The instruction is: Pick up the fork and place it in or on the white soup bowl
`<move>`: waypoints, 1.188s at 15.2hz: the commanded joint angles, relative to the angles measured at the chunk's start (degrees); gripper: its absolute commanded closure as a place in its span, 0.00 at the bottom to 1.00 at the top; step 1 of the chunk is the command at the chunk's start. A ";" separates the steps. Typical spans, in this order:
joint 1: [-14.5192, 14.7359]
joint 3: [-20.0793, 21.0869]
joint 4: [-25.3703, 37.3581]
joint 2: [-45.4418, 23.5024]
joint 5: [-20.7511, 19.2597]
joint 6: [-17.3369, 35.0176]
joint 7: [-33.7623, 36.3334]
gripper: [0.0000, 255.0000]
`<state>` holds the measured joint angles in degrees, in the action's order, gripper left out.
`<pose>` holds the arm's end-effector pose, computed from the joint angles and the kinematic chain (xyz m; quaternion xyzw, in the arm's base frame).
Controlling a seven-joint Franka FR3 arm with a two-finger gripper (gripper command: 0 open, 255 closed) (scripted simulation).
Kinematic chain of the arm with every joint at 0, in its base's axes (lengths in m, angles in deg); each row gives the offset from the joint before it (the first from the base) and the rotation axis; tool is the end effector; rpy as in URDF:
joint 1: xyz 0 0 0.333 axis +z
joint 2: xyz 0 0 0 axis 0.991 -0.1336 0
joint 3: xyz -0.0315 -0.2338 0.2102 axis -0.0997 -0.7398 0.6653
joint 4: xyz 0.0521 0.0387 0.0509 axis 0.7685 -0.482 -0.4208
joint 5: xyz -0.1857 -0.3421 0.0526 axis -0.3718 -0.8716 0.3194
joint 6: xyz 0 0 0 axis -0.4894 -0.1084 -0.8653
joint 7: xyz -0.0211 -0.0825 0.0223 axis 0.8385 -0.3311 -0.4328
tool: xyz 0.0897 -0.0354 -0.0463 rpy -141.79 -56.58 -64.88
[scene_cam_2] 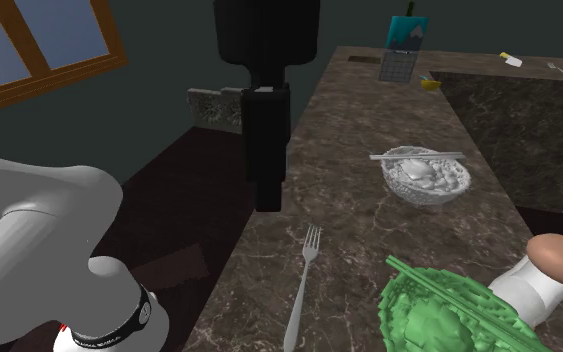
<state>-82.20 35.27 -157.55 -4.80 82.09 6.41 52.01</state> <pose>0.3098 -0.0032 0.6113 0.9985 0.0004 -0.0026 0.0547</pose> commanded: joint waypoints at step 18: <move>17.97 -10.50 -20.20 -12.95 1.69 34.81 -42.54 0.00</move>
<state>-65.50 25.26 -177.06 -16.60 83.42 39.25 12.32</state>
